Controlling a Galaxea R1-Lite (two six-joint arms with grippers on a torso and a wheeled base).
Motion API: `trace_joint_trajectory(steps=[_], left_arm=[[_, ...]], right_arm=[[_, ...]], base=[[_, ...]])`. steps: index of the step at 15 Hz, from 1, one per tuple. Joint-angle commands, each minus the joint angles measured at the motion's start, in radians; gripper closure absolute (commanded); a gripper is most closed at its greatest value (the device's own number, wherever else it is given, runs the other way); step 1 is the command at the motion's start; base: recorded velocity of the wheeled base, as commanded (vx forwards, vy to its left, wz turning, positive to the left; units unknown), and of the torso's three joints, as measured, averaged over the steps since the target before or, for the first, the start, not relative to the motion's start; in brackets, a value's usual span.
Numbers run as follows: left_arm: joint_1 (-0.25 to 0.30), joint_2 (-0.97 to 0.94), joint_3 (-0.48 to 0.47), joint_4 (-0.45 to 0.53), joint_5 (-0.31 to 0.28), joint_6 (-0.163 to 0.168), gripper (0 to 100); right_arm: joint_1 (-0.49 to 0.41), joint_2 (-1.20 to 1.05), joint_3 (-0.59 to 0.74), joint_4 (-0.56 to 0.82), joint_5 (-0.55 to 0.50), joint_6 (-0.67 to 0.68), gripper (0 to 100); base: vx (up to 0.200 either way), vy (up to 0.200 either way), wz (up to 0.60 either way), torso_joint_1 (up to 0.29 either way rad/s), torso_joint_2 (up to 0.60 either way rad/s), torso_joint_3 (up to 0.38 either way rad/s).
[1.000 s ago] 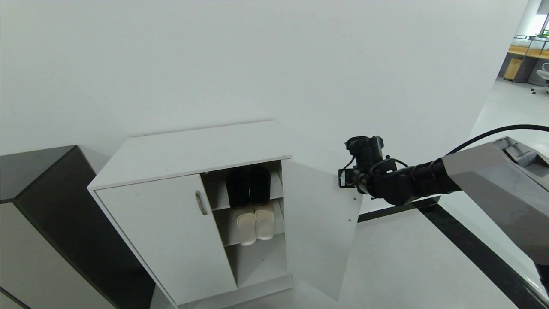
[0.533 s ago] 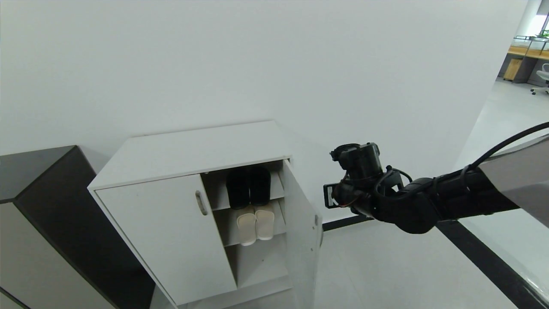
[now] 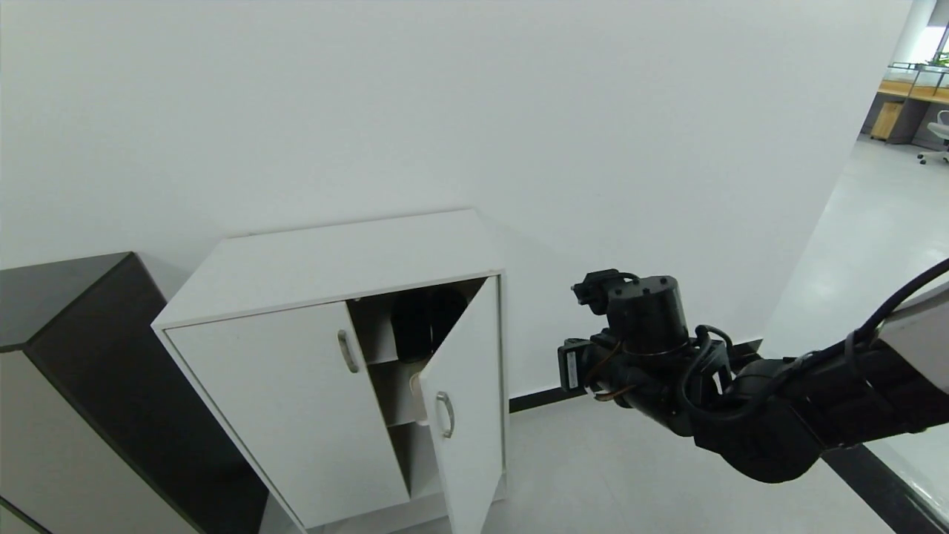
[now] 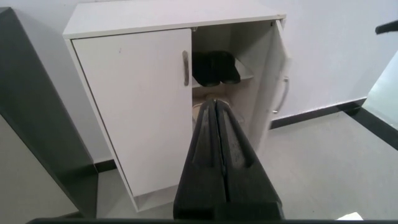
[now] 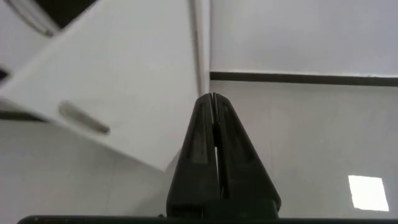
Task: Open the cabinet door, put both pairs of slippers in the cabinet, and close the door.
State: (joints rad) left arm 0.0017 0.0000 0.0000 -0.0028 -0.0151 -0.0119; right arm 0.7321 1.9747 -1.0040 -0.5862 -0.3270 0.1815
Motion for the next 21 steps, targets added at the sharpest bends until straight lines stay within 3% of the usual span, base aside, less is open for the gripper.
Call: trace_joint_trajectory(steps=[1,5,8,11,13,21], left_arm=[[0.0,0.0,0.0,0.0,0.0,0.0,100],[0.0,0.0,0.0,0.0,0.0,0.0,100],[0.0,0.0,0.0,0.0,0.0,0.0,100],[0.0,0.0,0.0,0.0,0.0,0.0,100],[0.0,0.0,0.0,0.0,0.0,0.0,100],[0.0,0.0,-0.002,0.001,-0.005,0.001,100]], right_arm=[[0.024,0.003,0.012,-0.003,0.0,0.001,100],[0.029,0.013,0.035,-0.015,0.009,0.003,100],[0.029,0.01,0.076,-0.049,0.031,0.001,100],[0.026,0.012,0.206,-0.178,0.206,-0.03,100],[0.026,0.015,0.269,-0.273,0.309,-0.045,100],[0.026,0.009,0.366,-0.4,0.368,-0.088,100]], base=[[0.0,0.0,0.6,-0.002,0.0,0.007],[0.0,0.0,0.6,0.002,0.0,0.002],[0.0,0.0,0.0,0.0,0.0,0.0],[0.0,0.0,0.0,0.0,0.0,0.0],[0.2,0.0,0.0,0.002,0.0,0.002],[0.2,0.0,0.0,0.004,0.0,0.002]])
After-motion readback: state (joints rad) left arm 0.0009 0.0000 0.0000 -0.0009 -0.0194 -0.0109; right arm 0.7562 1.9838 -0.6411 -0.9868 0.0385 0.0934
